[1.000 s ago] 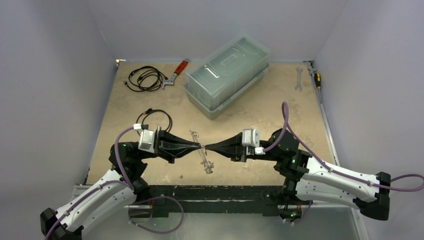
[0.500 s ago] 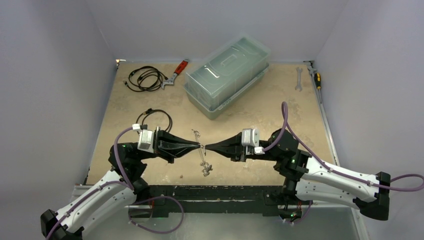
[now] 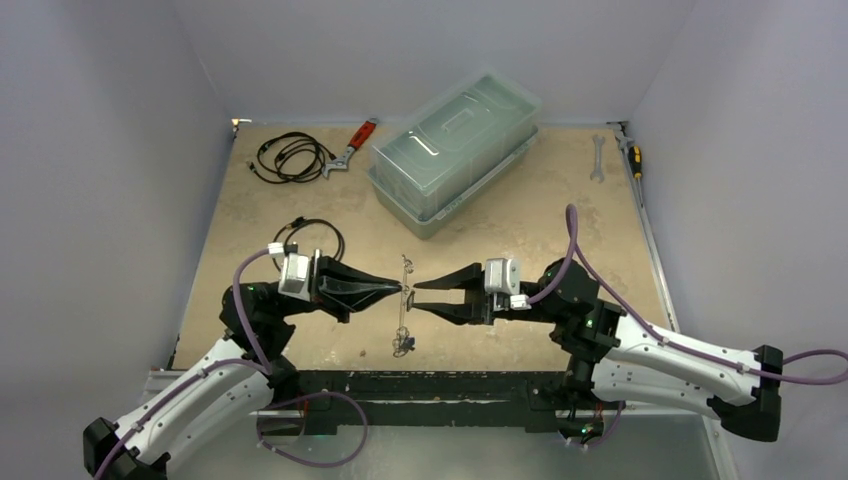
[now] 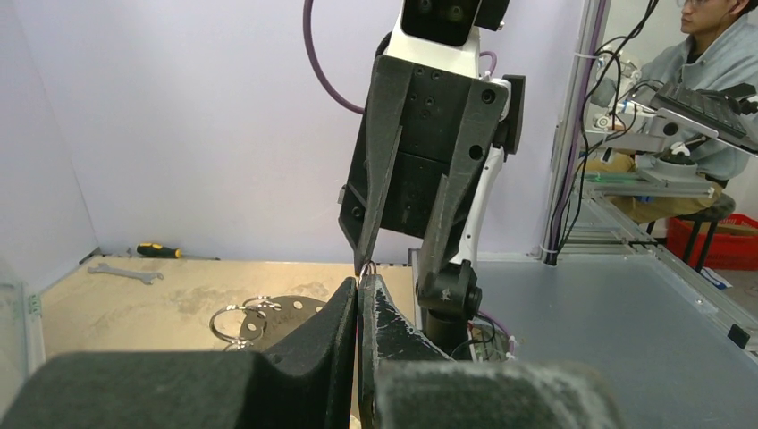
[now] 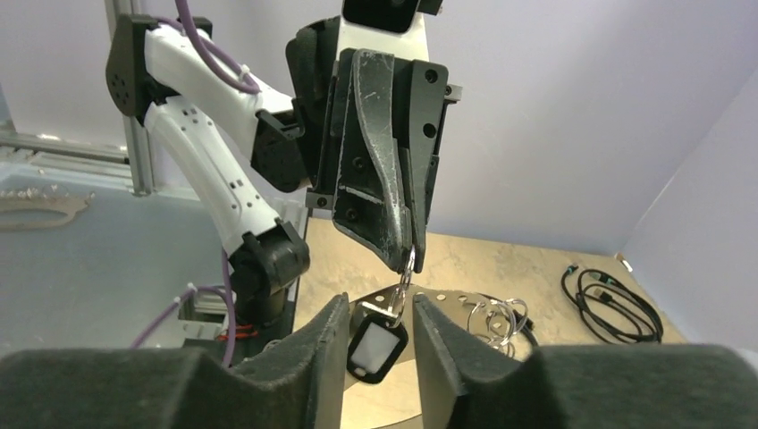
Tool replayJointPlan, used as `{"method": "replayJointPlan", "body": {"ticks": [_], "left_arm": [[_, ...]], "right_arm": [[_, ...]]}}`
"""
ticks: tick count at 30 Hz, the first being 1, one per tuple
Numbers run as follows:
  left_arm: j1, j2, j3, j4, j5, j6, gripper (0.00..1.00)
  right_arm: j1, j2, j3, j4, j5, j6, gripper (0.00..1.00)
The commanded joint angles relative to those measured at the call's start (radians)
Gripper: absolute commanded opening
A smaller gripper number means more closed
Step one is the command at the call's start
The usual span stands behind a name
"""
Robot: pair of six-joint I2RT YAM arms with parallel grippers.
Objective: Put the keys on the keyring
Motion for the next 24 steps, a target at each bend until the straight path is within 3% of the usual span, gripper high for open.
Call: {"method": "replayJointPlan", "body": {"ticks": [1,8,24], "left_arm": [[0.009,0.0,0.005,0.073,-0.005,-0.02,0.0],[0.009,0.002,0.004,0.081,0.002,-0.027,0.0],[0.01,-0.001,0.002,0.082,0.005,-0.033,0.0]], "right_arm": [[0.002,0.016,0.024,0.024,-0.004,0.001,0.39],[0.002,0.033,0.034,0.035,-0.001,-0.002,0.43],[0.002,0.063,0.046,0.075,-0.006,0.001,0.35]]}}
